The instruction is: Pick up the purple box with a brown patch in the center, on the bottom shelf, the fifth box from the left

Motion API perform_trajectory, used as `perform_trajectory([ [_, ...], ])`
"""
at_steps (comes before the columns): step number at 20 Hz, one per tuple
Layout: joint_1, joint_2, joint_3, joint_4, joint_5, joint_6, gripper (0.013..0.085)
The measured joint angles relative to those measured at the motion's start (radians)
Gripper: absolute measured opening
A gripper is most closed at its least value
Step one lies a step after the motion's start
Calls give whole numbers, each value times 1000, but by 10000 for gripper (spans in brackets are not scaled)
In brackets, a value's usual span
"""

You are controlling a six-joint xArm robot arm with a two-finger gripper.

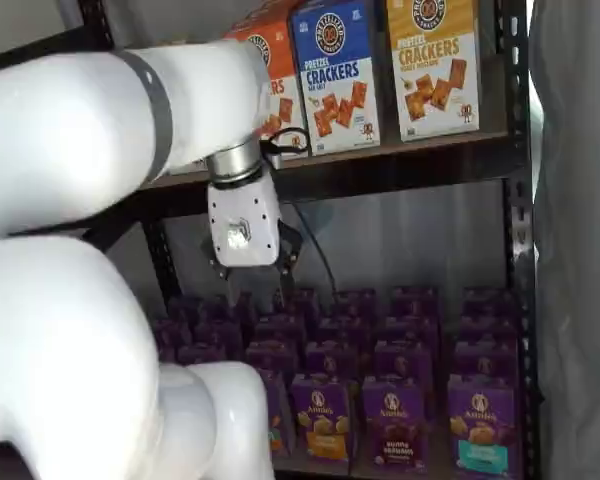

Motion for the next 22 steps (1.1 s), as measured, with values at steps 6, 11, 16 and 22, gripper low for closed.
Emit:
perform_trajectory([
  [6,2,7,-5,-6,9,3,850],
  [11,13,7,20,-35,-27,18,850],
  [16,16,24,62,-43,-93,24,850],
  [22,-5,83,124,-19,-216,-3,850],
])
